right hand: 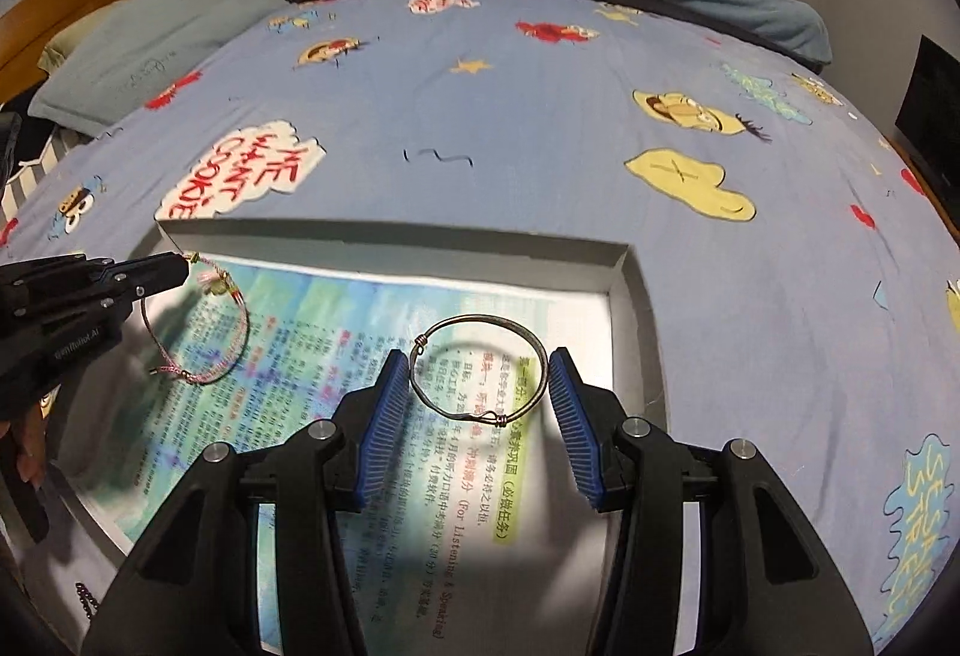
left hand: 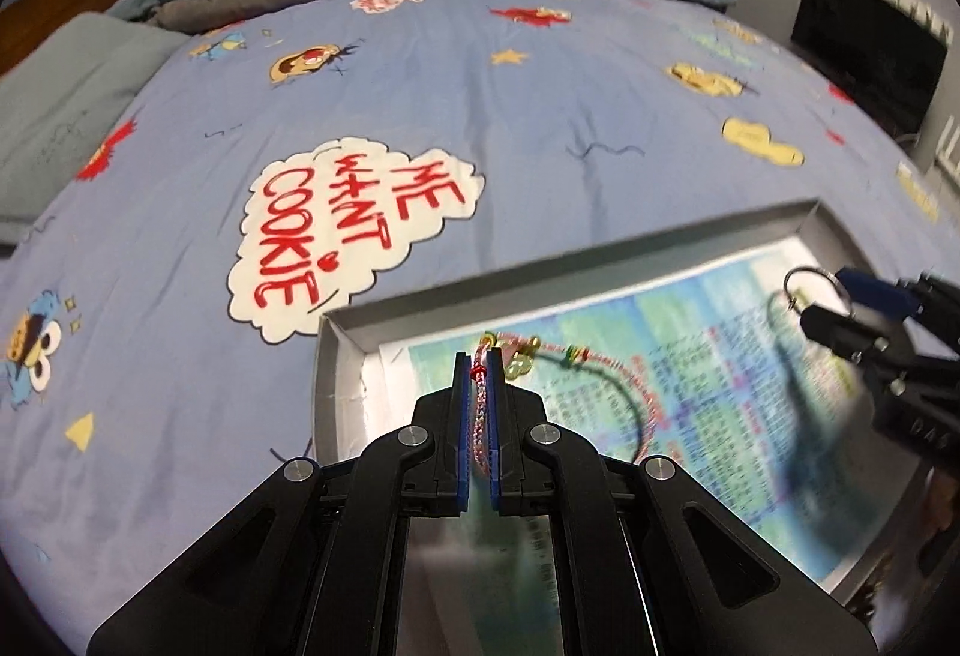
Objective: Organize jewelry
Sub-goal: 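Carry both bracelets into the grey box and open both tools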
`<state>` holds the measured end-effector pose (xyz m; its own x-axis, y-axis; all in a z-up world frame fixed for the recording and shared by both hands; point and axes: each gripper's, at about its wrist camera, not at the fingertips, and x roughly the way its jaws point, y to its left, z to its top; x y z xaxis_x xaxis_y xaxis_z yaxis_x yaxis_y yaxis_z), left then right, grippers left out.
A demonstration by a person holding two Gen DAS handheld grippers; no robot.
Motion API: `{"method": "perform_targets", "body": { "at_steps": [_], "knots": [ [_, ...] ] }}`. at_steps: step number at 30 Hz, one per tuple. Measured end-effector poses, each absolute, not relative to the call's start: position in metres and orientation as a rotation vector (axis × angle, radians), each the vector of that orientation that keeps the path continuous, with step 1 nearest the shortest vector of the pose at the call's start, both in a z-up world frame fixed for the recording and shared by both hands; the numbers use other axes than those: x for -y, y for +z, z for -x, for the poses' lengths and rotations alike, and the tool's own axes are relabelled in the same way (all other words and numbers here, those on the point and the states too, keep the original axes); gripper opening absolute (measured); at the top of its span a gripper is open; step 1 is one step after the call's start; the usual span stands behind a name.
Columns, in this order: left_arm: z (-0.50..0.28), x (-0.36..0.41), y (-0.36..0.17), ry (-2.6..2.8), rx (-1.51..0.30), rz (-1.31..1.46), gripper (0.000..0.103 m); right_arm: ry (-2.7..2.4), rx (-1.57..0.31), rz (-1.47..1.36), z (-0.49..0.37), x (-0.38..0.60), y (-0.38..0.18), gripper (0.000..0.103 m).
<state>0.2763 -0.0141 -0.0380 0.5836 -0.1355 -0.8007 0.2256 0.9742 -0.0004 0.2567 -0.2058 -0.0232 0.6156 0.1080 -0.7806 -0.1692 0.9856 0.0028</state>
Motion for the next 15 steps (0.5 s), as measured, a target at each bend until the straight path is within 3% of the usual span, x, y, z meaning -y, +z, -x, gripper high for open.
{"method": "perform_targets", "body": {
  "at_steps": [7, 11, 15],
  "knots": [
    [-0.2778, 0.0154, -0.0444, -0.197, -0.945, -0.118, 0.005, 0.152, -0.918, 0.066, -0.2596, 0.2067, -0.0275, 0.049],
    [-0.2765, 0.0191, -0.0437, -0.184, -0.930, -0.140, 0.023, 0.160, -0.924, 0.049, -0.2595, 0.2084, -0.0296, 0.049],
    [-0.2759, 0.0197, -0.0430, -0.176, -0.926, -0.148, 0.030, 0.155, -0.923, 0.051, -0.2597, 0.2077, -0.0297, 0.050]
  ]
}}
